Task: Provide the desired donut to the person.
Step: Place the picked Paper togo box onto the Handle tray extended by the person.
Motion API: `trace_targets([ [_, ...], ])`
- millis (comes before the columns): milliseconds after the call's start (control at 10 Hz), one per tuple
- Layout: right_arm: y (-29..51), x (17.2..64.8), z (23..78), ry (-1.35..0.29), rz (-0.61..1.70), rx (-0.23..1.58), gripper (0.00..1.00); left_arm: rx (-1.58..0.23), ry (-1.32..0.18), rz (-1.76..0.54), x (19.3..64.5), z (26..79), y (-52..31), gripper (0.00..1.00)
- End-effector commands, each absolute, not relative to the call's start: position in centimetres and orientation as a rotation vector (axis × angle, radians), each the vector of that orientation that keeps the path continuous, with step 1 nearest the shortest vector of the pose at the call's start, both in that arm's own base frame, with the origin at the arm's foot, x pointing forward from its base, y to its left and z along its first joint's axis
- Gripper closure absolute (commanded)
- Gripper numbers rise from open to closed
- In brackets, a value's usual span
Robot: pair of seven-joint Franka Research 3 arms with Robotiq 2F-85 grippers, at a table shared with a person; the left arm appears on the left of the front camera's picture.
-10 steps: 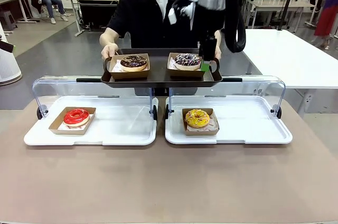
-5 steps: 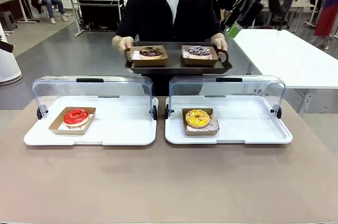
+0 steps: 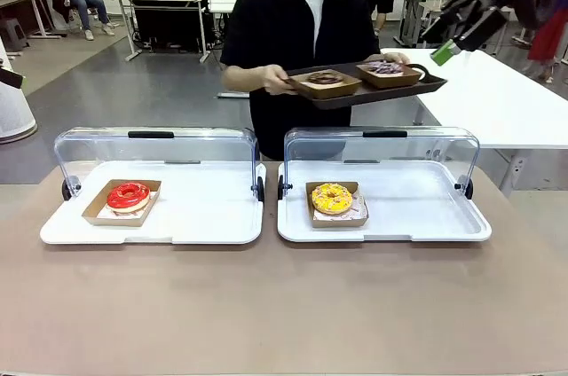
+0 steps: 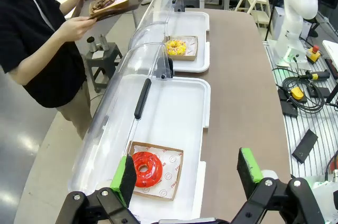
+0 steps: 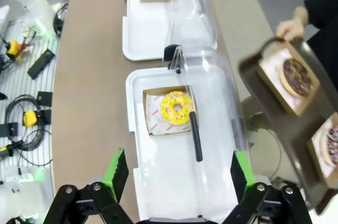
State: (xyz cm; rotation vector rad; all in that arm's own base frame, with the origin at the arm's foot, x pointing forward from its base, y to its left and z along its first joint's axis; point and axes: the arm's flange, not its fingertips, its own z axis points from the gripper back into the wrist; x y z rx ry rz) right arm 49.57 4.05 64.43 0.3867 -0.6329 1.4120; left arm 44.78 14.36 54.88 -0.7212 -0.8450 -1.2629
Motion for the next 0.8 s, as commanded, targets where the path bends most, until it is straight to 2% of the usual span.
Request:
trace_targets([
  [0,2.8,48.4,62.4,-0.668,1.392,0.414,0.00,-0.721,-0.855,-1.264,44.7,55.0,14.4,0.00],
  [300,-0.9,48.1,60.5,-0.740,1.323,0.459,0.00,-0.721,-0.855,-1.264,44.7,55.0,14.4,0.00],
  [500,-2.7,48.4,59.9,-0.837,1.323,0.582,0.00,-0.721,-0.855,-1.264,44.7,55.0,14.4,0.00],
  [700,-4.4,49.2,58.8,-0.852,1.298,0.623,0.00,-0.721,-0.855,-1.264,44.7,55.0,14.4,0.00],
])
